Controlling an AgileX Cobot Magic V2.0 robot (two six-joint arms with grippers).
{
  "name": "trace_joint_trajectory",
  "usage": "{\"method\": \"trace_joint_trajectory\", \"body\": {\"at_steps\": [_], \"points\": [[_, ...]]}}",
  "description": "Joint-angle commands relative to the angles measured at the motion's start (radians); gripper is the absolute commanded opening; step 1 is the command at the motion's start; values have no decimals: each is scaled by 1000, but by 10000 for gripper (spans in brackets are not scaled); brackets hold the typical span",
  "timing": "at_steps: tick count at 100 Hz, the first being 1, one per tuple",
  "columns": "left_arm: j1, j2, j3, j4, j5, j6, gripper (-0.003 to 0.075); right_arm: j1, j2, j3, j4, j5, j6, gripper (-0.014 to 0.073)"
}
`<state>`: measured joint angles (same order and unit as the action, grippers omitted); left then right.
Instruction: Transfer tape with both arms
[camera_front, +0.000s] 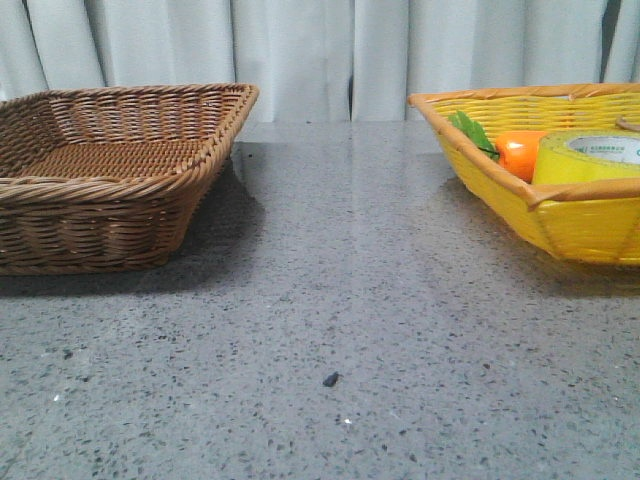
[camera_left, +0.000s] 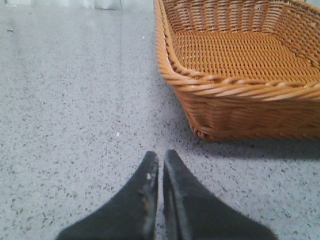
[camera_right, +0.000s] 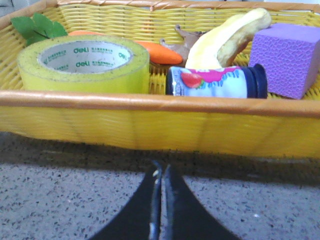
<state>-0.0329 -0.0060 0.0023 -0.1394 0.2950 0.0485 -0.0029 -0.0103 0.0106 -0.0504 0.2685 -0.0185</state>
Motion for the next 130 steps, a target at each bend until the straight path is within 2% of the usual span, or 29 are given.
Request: {"method": "trace_joint_trajectory", "body": {"at_steps": [1, 34, 61, 85, 107, 118, 130], "points": [[3, -30, 10, -3, -98, -9, -21, -8, -20, 21, -3, -92, -6, -46], [3, -30, 10, -3, -171, -9, -21, -8, -20, 21, 19, -122, -6, -46], [3, -30, 10, -3, -171, -9, -21, -8, -20, 21, 19, -185, -6, -46], [3, -30, 10, -3, -182, -9, -21, -8, -20, 21, 19, -185, -6, -46], [3, -30, 10, -13, -319, -9, -21, -8, -20, 8, 21, -348, -6, -46], [3, -30, 6, -15, -348, -9, -21, -8, -20, -38, 21, -317, -6, -46], [3, -30, -9, -58, -340, -9, -21, -8, -8, -112, 38, -200, -6, -46]]}}
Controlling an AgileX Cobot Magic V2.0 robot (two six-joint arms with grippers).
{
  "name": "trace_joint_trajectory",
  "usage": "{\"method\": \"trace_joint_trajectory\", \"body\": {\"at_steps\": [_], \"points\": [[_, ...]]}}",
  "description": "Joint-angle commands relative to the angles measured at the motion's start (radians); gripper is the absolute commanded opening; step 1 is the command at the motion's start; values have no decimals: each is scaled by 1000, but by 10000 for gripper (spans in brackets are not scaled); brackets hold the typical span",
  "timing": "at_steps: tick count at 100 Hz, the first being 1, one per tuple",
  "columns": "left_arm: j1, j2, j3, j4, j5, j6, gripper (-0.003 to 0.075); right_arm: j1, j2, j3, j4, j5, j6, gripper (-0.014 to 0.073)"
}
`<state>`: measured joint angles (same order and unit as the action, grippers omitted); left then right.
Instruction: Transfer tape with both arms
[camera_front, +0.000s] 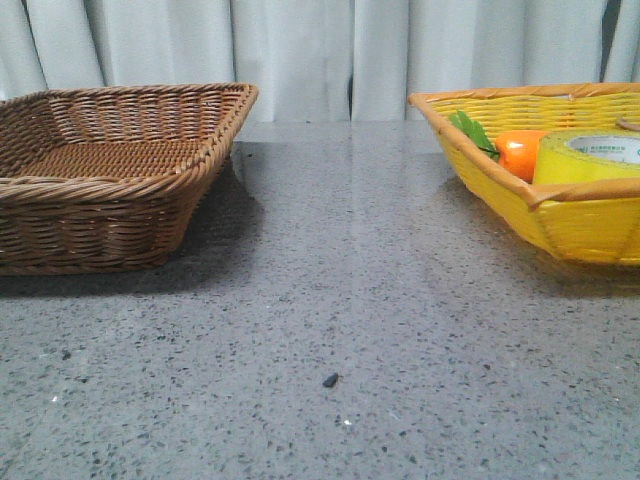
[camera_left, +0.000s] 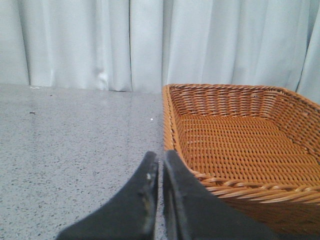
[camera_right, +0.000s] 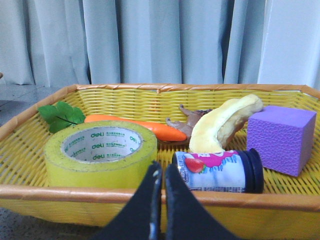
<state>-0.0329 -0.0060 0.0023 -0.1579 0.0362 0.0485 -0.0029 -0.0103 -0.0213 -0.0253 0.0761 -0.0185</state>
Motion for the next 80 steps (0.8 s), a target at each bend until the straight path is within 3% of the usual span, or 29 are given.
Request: {"method": "trace_joint_trajectory", "body": {"at_steps": [1, 40, 80], "points": [[3, -28, -11, -43, -79, -9, -21, -8, -5, -84, 15, -1, -6, -46], [3, 150, -206, -70, 64, -9, -21, -8, 283, -351, 41, 279, -6, -46], [3, 424, -414, -70, 119, -9, -21, 24, 796, -828, 93, 657, -24, -42]]}}
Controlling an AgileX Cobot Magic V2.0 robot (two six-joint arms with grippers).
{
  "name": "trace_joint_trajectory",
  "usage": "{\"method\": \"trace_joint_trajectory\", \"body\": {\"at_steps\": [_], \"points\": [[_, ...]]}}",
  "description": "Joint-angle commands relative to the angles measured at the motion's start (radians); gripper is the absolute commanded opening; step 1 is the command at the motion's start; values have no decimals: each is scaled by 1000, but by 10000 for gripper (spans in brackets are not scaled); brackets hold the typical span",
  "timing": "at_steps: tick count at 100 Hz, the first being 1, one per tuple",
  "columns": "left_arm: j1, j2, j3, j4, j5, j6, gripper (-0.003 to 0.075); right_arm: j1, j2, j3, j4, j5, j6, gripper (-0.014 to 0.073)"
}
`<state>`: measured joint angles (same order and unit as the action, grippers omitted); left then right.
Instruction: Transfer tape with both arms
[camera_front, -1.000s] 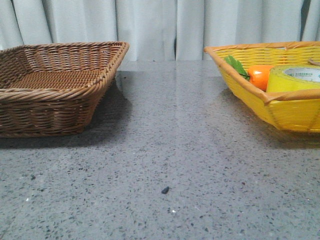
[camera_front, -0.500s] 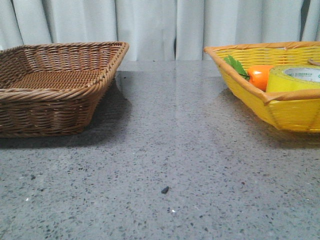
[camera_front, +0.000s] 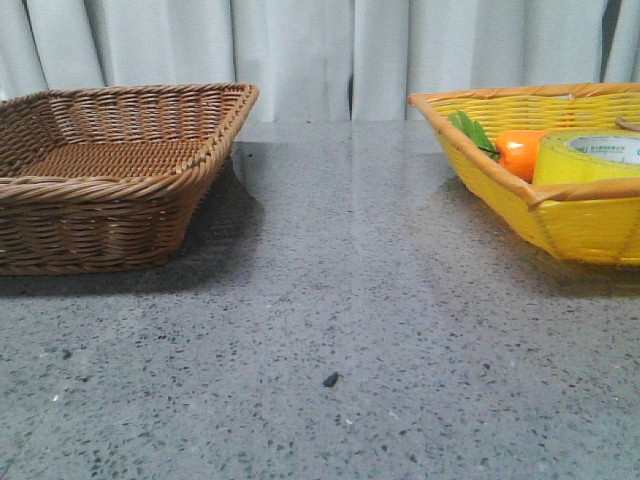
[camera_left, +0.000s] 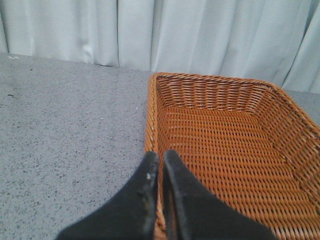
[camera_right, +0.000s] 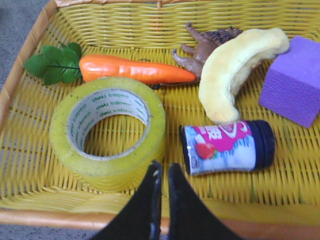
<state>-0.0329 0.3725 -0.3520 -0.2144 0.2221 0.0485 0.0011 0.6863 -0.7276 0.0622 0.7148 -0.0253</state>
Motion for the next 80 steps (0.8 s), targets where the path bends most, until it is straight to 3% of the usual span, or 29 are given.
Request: {"method": "trace_joint_trajectory", "body": {"at_steps": [1, 11, 29, 38, 70, 80], "points": [[3, 48, -62, -13, -66, -9, -21, 23, 108, -130, 6, 25, -17, -40], [3, 74, -77, -13, -66, -9, -21, 82, 229, -236, 7, 128, -19, 34], [3, 88, -77, -13, -70, -9, -21, 197, 448, -385, 7, 253, -19, 355], [3, 88, -77, -13, -70, -9, -21, 245, 537, -434, 7, 270, -19, 442], [3, 88, -77, -13, -70, -9, -21, 306, 728, -499, 8, 263, -19, 442], [3, 88, -77, -13, -70, -9, -21, 304, 764, -499, 8, 258, -19, 406]]}}
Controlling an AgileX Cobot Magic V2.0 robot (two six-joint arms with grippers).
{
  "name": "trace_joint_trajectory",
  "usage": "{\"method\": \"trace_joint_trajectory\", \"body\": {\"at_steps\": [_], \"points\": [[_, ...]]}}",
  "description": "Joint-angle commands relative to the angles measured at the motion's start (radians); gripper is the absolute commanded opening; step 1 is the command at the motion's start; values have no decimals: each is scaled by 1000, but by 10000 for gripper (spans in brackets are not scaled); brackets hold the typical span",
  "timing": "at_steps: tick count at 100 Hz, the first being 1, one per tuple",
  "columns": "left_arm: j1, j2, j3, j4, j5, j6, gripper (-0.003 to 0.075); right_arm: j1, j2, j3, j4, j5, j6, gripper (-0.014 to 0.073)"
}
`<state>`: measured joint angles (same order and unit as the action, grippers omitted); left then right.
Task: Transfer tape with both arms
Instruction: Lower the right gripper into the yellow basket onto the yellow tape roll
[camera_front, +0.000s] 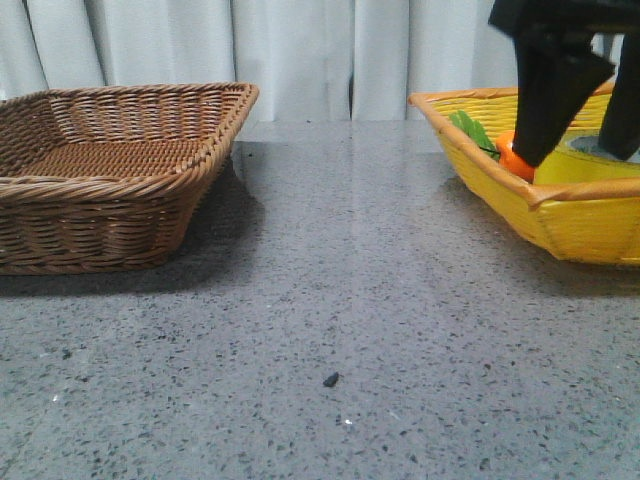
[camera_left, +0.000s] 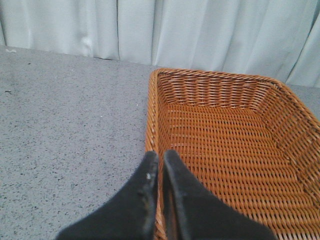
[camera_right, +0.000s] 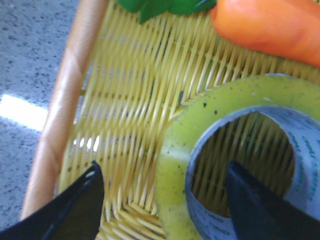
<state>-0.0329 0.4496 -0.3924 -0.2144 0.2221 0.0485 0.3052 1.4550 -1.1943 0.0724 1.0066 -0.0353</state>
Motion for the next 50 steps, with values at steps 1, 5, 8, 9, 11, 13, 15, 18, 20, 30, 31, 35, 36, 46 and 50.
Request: {"method": "trace_joint_trajectory", "body": {"at_steps": [1, 5, 8, 9, 11, 13, 15, 18, 20, 30, 31, 35, 36, 46, 50], "points": [[3, 11, -37, -13, -70, -9, -21, 0, -5, -33, -2, -36, -9, 402], [3, 11, -37, -13, -70, -9, -21, 0, 9, -33, -2, -41, -9, 379], [3, 11, -37, -13, -70, -9, -21, -2, 13, -33, -2, -50, -9, 365], [3, 11, -37, -13, -70, -9, -21, -2, 18, -33, -2, -52, -9, 357], [3, 11, -37, -13, -70, -9, -21, -2, 19, -33, -4, -55, -9, 344], [3, 11, -37, -13, -70, -9, -21, -2, 25, -33, -4, -62, -9, 330], [3, 11, -37, -13, -70, -9, -21, -2, 27, -33, -4, -67, -9, 316], [3, 11, -37, -13, -70, -9, -21, -2, 30, -33, -4, -76, -9, 297], [3, 11, -37, -13, -70, -9, -21, -2, 34, -33, -4, -82, -9, 283], [3, 11, -37, -13, -70, -9, -21, -2, 41, -33, -4, -109, -9, 208], [3, 11, -37, -13, -70, -9, -21, -2, 41, -33, -4, -110, -9, 202], [3, 11, -37, -13, -70, -9, -21, -2, 43, -33, -4, -119, -9, 171], [3, 11, -37, -13, -70, -9, -21, -2, 43, -33, -4, -122, -9, 171], [3, 11, -37, -13, -70, -9, -21, -2, 47, -33, -6, -121, -9, 97], [3, 11, -37, -13, -70, -9, -21, -2, 49, -33, -6, -116, -9, 67]]}}
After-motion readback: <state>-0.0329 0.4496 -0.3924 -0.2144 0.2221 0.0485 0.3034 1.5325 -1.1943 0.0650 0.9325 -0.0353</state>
